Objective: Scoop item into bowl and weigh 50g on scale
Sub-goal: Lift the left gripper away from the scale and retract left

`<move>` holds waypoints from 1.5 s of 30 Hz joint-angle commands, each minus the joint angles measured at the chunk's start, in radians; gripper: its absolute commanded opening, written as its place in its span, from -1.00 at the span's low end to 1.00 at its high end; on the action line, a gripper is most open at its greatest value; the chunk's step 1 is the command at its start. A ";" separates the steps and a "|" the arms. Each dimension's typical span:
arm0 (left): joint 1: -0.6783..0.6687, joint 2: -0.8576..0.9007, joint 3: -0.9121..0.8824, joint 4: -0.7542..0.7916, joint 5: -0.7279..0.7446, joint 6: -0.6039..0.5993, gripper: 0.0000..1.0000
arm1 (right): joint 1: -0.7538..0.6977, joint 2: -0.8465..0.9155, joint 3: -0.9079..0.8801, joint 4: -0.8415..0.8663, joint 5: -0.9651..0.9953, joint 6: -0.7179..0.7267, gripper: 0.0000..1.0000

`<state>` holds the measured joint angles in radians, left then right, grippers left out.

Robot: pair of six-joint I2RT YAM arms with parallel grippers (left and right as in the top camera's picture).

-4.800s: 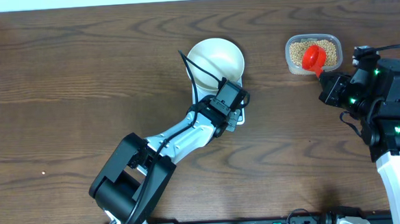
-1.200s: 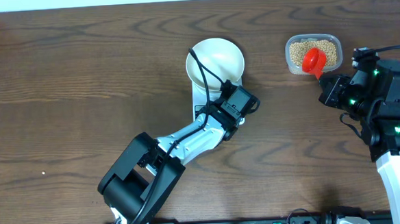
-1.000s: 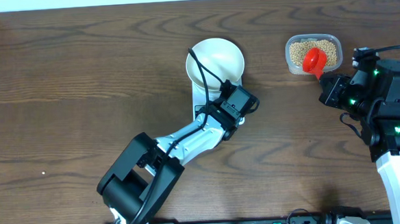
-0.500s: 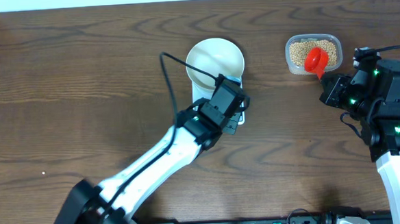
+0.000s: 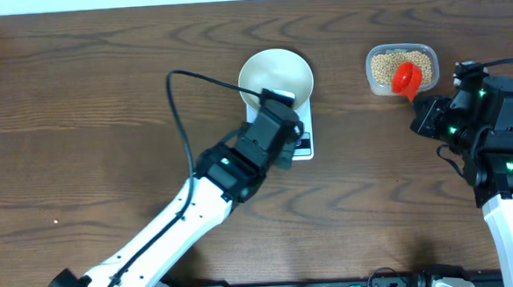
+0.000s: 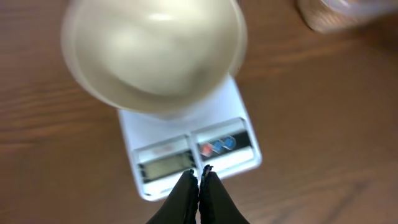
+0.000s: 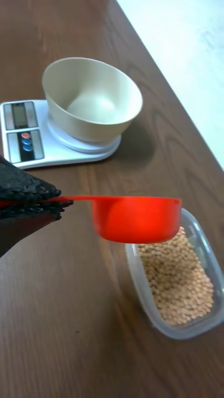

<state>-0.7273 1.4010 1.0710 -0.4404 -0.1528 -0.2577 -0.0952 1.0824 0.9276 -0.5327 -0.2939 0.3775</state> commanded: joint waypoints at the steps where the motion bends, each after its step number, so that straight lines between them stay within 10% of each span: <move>1: 0.056 -0.049 0.004 0.008 -0.127 0.010 -0.85 | -0.006 0.000 0.014 0.029 0.049 -0.016 -0.98; 27: 0.555 -0.069 0.019 0.291 -0.196 -0.035 -0.86 | -0.006 0.140 0.044 0.325 0.202 0.005 -0.97; 45: 0.676 -0.054 0.021 0.311 -0.119 -0.020 -0.84 | -0.029 0.465 0.687 0.008 0.224 0.078 -0.97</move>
<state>-0.0505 1.3449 1.0721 -0.1219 -0.3237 -0.2958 -0.1101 1.5116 1.5314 -0.5011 -0.0772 0.4431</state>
